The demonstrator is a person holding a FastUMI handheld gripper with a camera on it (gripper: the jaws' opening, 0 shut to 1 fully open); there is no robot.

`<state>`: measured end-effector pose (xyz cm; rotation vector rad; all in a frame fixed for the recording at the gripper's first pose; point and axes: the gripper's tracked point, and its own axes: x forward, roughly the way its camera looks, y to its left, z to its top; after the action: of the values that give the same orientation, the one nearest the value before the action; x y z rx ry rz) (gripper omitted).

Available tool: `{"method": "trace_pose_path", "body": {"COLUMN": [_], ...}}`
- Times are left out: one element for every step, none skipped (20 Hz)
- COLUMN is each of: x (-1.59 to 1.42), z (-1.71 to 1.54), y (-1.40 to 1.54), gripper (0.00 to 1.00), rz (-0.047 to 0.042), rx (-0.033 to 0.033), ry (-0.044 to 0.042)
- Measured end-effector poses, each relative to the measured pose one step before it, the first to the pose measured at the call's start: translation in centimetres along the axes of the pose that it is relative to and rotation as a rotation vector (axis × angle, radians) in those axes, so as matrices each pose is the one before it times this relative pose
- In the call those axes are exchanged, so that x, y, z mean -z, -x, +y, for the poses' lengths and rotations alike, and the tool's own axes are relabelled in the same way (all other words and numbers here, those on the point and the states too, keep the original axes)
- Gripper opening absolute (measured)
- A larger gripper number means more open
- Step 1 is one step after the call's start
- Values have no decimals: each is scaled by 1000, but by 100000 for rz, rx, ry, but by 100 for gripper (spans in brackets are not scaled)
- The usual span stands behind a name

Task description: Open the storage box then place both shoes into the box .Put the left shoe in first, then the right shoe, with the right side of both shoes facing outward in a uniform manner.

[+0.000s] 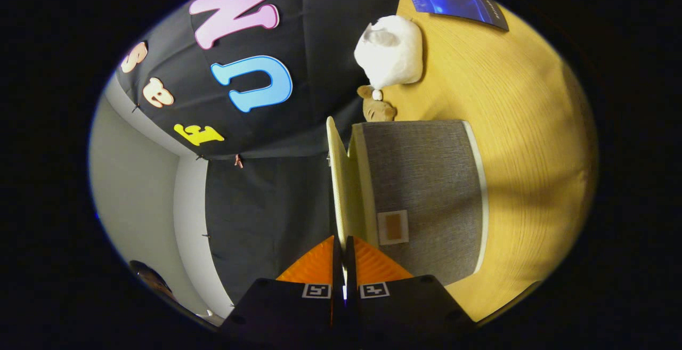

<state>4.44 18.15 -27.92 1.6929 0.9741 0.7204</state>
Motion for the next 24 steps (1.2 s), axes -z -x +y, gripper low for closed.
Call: {"method": "trace_pose_path", "body": {"x": [217, 200, 122, 182, 148, 233, 167, 187, 267, 599, 256, 236, 357, 431, 492, 547, 601, 527, 205, 157, 83, 161, 204, 79], "z": [1224, 1149, 1286, 1318, 1386, 1506, 1356, 1066, 901, 928, 584, 716, 410, 159, 443, 362, 192, 259, 254, 153, -51, -62, -163, -142], "y": [-308, -362, -636, -678, -877, -1029, -1036, -1181, -1327, -1444, -1342, -1147, -1045, -1209, -1314, -1248, -1169, -1121, -1141, -1098, -979, -1052, -853, -681], "gripper": [5, 5, 5, 5, 5, 5, 5, 5, 5, 5, 5, 5, 5, 5, 5, 5, 5, 5, 5, 5, 5, 5, 5, 6], "rz": [30, 6, -330, 237, 324, 190, 429, 364, 797, 1445, 743, 577, 790, 688, 1002, 1487, 1160, 1003, 349, 63, -235, -235, -174, -183], "rx": [-286, 29, 420, 366, 646, 761, 845, 1174, 1348, 1043, 458, 263, 352, 572, 97, -50, 524, 407, 312, 994, 1358, 1119, 1607, 1743], "ry": [1368, 1658, 2080, 2649, 3211, 3339, 3173, 3144, 3325, 3283, 1444, 715, 962, 795, 345, 653, 1010, 666, 611, 478, 137, 289, 456, -1]}}
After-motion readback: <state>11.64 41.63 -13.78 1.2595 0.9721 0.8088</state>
